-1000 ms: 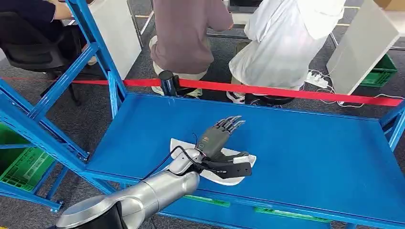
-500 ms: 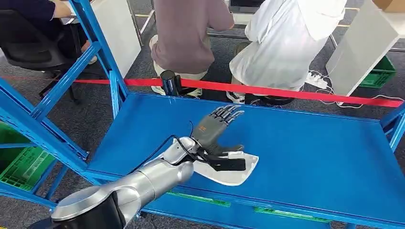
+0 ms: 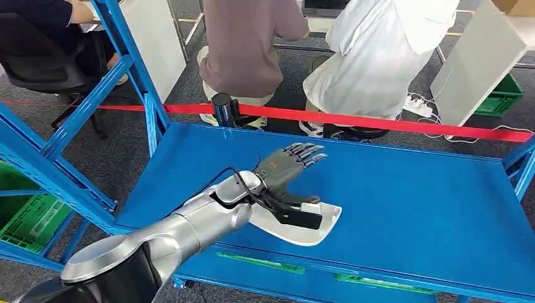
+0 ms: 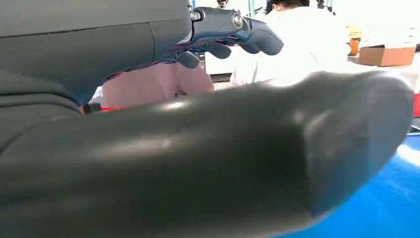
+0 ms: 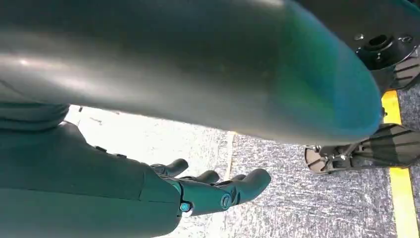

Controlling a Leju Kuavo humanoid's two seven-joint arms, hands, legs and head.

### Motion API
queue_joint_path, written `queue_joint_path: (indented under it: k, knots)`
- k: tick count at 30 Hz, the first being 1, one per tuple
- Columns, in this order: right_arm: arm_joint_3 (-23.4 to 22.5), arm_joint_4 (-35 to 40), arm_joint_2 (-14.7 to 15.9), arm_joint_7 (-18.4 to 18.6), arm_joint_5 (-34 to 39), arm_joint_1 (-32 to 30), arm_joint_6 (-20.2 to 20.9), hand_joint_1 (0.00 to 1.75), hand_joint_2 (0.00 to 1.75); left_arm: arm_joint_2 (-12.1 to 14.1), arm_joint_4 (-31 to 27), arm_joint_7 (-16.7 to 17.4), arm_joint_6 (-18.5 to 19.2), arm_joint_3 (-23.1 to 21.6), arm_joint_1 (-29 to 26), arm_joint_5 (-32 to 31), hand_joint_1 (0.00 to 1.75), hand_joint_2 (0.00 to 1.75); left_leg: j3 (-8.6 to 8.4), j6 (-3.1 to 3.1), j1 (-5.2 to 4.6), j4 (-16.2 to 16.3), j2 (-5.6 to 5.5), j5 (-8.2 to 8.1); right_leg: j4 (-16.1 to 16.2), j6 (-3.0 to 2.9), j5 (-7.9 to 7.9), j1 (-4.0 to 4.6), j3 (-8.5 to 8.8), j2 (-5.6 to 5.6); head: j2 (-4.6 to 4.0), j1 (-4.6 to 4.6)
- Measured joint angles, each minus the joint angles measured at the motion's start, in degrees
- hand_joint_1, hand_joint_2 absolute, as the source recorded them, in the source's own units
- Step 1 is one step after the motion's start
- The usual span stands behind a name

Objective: Take the parts from the cabinet and place them on the table.

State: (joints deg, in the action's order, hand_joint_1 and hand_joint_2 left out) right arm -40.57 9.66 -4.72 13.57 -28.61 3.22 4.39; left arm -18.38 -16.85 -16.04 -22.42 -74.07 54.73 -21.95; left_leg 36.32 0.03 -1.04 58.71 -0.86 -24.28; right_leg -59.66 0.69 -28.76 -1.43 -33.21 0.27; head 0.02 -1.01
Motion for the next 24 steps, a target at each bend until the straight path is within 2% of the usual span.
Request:
queue_joint_path:
  k: [5,12,24]
  knots:
    - [-0.5,0.0,0.0,0.3,0.0,0.0,-0.1,0.0,0.0,0.6,-0.3,0.3,0.8,0.0,0.5,-2.4,0.0,0.0,0.0,0.0,0.0,0.0,0.0,0.0,0.0,0.0,0.0,0.0,0.0,0.0,0.0,0.0]
    - [-1.4,0.0,-0.2,0.1,0.2,-0.1,-0.1,0.0,0.0,2.2,-1.1,-1.3,1.3,0.0,0.8,-4.4,0.0,0.0,0.0,0.0,0.0,0.0,0.0,0.0,0.0,0.0,0.0,0.0,0.0,0.0,0.0,0.0]
    - [-2.5,0.0,-0.4,-1.0,-0.2,-0.2,0.3,0.0,0.0,6.9,-3.8,-3.7,2.8,0.9,2.0,-6.2,0.0,0.0,-0.02,0.0,0.0,0.0,-0.01,0.0,0.0,0.0,0.0,0.01,0.02,0.01,0.0,0.0]
